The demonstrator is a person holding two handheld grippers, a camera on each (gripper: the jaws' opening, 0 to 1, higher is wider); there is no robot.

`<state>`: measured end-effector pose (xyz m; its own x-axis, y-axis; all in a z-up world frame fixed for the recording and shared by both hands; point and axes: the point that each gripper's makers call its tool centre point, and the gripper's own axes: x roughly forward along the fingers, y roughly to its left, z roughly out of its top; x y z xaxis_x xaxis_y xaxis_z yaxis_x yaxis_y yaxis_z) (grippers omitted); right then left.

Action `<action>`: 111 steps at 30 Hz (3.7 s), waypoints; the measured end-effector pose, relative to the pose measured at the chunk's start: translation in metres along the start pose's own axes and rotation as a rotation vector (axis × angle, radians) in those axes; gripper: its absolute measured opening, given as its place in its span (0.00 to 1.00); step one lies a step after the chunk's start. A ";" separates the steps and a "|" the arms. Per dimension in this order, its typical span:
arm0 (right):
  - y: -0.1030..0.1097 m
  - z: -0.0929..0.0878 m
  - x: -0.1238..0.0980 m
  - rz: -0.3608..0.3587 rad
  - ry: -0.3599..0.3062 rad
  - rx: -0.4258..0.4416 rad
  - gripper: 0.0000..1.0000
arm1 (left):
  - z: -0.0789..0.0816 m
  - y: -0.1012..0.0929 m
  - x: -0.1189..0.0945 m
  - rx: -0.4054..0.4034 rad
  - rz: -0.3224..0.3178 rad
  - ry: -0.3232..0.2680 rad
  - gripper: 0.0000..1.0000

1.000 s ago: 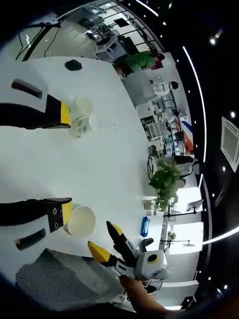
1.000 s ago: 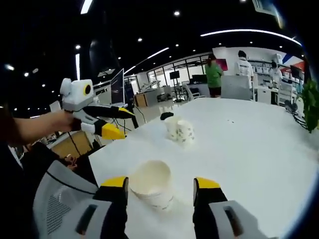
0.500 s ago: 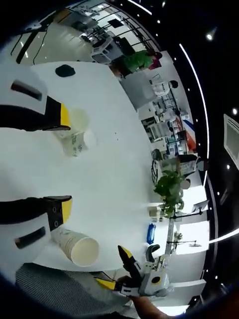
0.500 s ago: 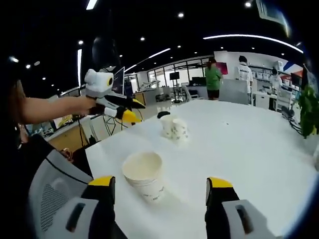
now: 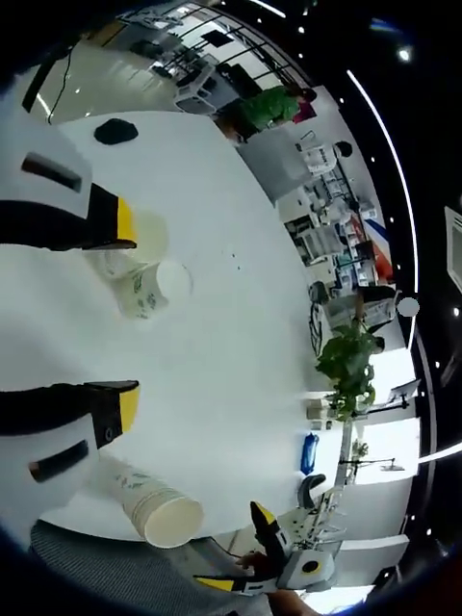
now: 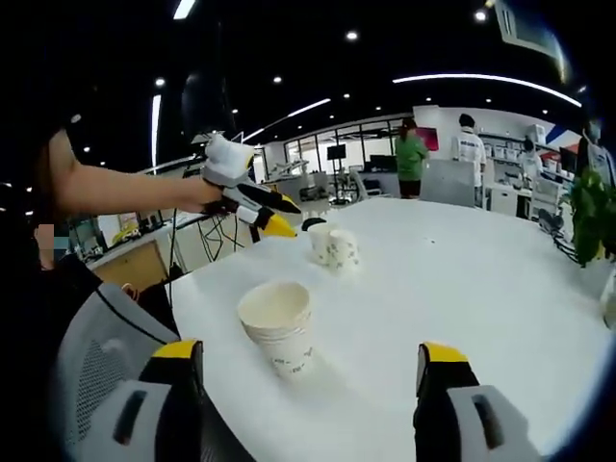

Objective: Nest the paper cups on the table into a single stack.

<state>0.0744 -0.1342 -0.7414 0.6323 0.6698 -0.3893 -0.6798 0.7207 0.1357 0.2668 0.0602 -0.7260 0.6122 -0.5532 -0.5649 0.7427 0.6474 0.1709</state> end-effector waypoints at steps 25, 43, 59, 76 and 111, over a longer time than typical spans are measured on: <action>-0.006 -0.002 -0.001 -0.027 0.010 0.033 0.93 | -0.024 0.032 0.050 0.033 -0.036 0.135 0.33; -0.012 -0.004 -0.002 -0.044 0.013 0.072 0.89 | -0.034 0.047 0.069 0.130 -0.061 0.213 0.06; -0.012 -0.002 -0.003 -0.041 0.001 0.072 0.89 | -0.034 0.038 0.048 0.154 -0.052 0.235 0.00; -0.009 0.006 -0.005 -0.035 -0.032 0.041 0.91 | -0.018 0.009 -0.004 0.133 -0.052 0.140 0.00; -0.006 0.000 -0.002 -0.037 0.000 0.002 1.00 | 0.071 -0.142 -0.070 0.325 -0.294 -0.014 0.00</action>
<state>0.0773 -0.1405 -0.7415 0.6569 0.6429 -0.3939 -0.6554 0.7452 0.1233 0.1376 -0.0300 -0.6537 0.3641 -0.6981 -0.6166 0.9313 0.2637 0.2513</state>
